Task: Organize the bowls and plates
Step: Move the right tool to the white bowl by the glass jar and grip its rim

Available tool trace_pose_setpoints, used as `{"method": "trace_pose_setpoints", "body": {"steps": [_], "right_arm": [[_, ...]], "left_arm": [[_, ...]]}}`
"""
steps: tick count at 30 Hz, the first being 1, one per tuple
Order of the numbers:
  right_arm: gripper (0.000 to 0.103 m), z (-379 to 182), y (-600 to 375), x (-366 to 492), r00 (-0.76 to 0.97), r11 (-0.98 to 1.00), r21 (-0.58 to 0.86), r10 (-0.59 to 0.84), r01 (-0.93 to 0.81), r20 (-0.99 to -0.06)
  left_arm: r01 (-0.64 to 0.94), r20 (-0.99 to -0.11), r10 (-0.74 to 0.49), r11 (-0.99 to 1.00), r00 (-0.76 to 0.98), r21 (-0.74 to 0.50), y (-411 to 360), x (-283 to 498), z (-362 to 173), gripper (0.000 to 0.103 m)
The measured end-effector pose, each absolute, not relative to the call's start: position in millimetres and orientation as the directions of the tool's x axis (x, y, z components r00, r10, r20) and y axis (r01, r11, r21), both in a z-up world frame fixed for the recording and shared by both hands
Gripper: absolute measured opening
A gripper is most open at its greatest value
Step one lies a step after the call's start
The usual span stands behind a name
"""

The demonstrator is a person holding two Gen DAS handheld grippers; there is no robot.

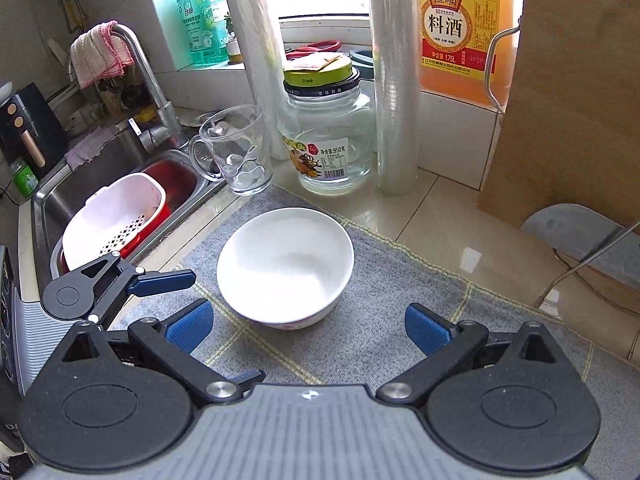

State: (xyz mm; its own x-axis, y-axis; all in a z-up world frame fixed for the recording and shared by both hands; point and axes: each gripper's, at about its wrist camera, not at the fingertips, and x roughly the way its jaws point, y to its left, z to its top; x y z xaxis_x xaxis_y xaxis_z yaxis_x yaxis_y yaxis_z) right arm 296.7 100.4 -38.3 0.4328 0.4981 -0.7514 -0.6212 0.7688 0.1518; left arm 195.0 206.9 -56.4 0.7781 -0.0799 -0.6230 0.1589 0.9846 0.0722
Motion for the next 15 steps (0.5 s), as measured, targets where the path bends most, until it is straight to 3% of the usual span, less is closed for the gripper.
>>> {"method": "trace_pose_setpoints", "body": {"steps": [15], "right_arm": [[0.095, -70.5, 139.7, 349.2, 0.328, 0.716, 0.205, 0.530, -0.667, -0.782]], "left_arm": [[0.182, -0.623, -0.099, 0.981, 0.776, 0.071, 214.6, 219.8, -66.5, 0.096]]}}
